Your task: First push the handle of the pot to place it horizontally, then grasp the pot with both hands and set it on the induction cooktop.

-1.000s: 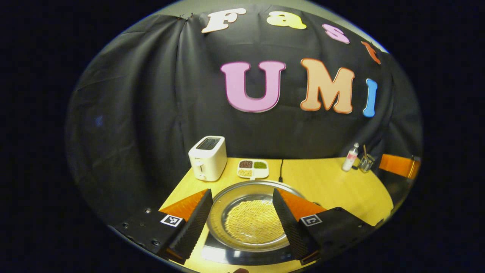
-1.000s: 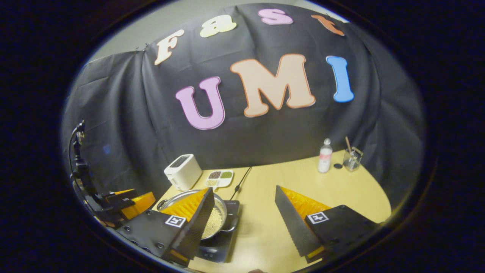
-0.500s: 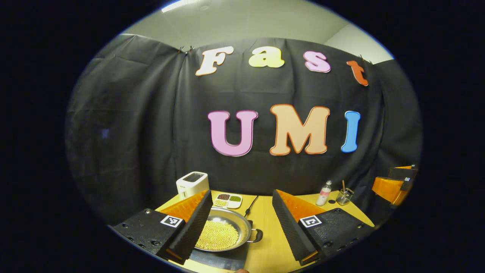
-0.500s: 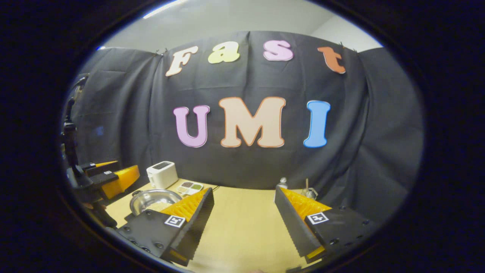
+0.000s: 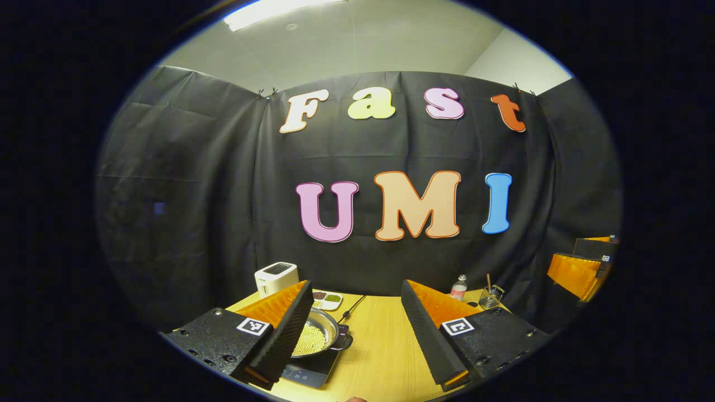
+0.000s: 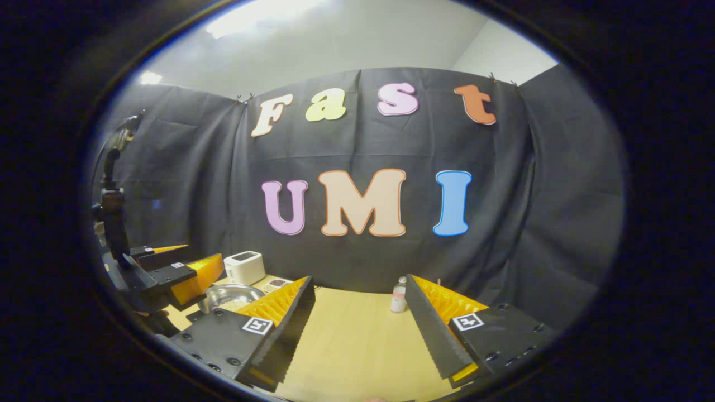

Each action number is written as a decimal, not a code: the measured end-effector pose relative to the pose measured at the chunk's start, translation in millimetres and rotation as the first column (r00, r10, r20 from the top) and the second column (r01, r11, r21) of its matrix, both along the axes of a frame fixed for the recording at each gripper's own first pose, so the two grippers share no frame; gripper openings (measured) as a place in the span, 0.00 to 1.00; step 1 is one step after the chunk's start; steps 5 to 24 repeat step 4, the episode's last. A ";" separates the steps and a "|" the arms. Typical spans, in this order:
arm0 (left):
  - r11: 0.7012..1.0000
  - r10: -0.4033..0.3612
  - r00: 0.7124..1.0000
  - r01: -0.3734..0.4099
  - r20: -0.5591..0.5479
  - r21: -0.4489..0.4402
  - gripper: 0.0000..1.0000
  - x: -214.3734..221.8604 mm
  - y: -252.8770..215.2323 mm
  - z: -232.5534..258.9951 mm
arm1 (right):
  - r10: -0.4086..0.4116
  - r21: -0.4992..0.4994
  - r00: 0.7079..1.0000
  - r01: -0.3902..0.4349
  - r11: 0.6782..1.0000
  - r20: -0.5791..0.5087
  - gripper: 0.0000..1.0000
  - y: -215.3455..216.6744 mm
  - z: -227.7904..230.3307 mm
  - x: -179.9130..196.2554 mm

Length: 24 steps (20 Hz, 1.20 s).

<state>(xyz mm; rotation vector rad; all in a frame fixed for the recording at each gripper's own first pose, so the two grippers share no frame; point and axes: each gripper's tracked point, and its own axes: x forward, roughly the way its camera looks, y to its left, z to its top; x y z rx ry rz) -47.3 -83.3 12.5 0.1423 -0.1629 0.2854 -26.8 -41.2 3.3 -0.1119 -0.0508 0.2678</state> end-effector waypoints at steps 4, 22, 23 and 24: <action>1.000 -0.018 1.000 0.018 0.015 0.006 0.96 4.6 -15.2 2.3 | -0.035 0.014 0.999 0.035 0.999 0.021 0.93 -24.1 7.9 1.3; 1.000 -0.018 1.000 0.018 0.015 0.006 0.96 4.6 -15.2 2.3 | -0.035 0.014 0.999 0.035 0.999 0.021 0.93 -24.1 7.9 1.3; 1.000 -0.018 1.000 0.018 0.015 0.006 0.96 4.6 -15.2 2.3 | -0.035 0.014 0.999 0.035 0.999 0.021 0.93 -24.1 7.9 1.3; 1.000 -0.018 1.000 0.018 0.015 0.006 0.96 4.6 -15.2 2.3 | -0.035 0.014 0.999 0.035 0.999 0.021 0.93 -24.1 7.9 1.3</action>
